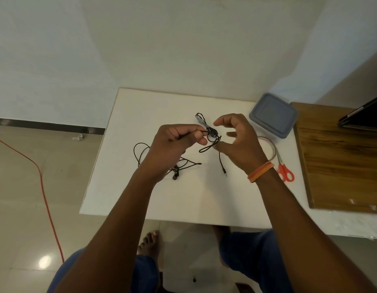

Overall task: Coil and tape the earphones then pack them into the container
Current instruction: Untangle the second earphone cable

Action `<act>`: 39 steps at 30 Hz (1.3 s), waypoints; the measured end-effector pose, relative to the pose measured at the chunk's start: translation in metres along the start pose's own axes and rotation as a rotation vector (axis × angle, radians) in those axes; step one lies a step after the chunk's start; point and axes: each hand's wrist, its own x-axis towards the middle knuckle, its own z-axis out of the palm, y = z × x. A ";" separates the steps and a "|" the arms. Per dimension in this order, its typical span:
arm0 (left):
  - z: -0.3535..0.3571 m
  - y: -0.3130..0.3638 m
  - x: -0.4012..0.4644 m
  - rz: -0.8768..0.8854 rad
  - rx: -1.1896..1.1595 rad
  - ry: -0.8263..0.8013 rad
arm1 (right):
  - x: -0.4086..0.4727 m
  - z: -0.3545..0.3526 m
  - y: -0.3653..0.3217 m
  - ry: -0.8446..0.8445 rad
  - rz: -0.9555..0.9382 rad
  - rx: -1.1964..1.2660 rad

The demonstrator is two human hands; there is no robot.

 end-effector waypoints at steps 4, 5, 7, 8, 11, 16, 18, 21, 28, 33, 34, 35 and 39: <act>-0.001 0.001 0.001 -0.018 -0.069 0.024 | 0.002 -0.002 -0.004 -0.002 -0.006 0.189; -0.001 0.001 0.001 -0.025 -0.081 0.026 | 0.002 -0.004 -0.003 -0.015 0.001 0.226; 0.000 0.001 0.001 -0.042 -0.097 0.026 | 0.001 -0.007 -0.002 -0.041 0.023 0.268; 0.001 0.000 0.002 -0.048 -0.099 0.026 | 0.001 -0.007 -0.002 -0.051 0.029 0.278; 0.004 -0.003 0.001 -0.047 -0.093 0.011 | 0.000 -0.004 -0.004 -0.118 -0.036 0.238; 0.006 -0.007 0.002 -0.074 -0.100 0.015 | -0.003 0.002 -0.003 -0.258 0.055 0.329; 0.006 -0.007 0.002 -0.103 -0.151 0.047 | -0.003 0.003 -0.003 -0.272 0.067 0.300; 0.005 -0.007 0.004 -0.172 -0.263 0.118 | -0.001 0.005 -0.005 -0.273 0.078 0.288; 0.003 -0.008 0.005 -0.189 -0.215 0.243 | -0.003 0.005 -0.014 -0.179 0.164 0.485; -0.005 -0.014 0.009 -0.152 -0.005 0.363 | 0.000 -0.011 -0.012 -0.171 0.310 0.478; -0.006 -0.016 0.009 -0.161 0.020 0.384 | 0.000 -0.013 -0.011 -0.199 0.333 0.473; -0.007 -0.018 0.010 -0.175 0.036 0.403 | 0.000 -0.015 -0.009 -0.213 0.349 0.473; -0.010 -0.025 0.010 -0.223 0.109 0.416 | -0.001 -0.021 -0.008 -0.187 0.320 0.535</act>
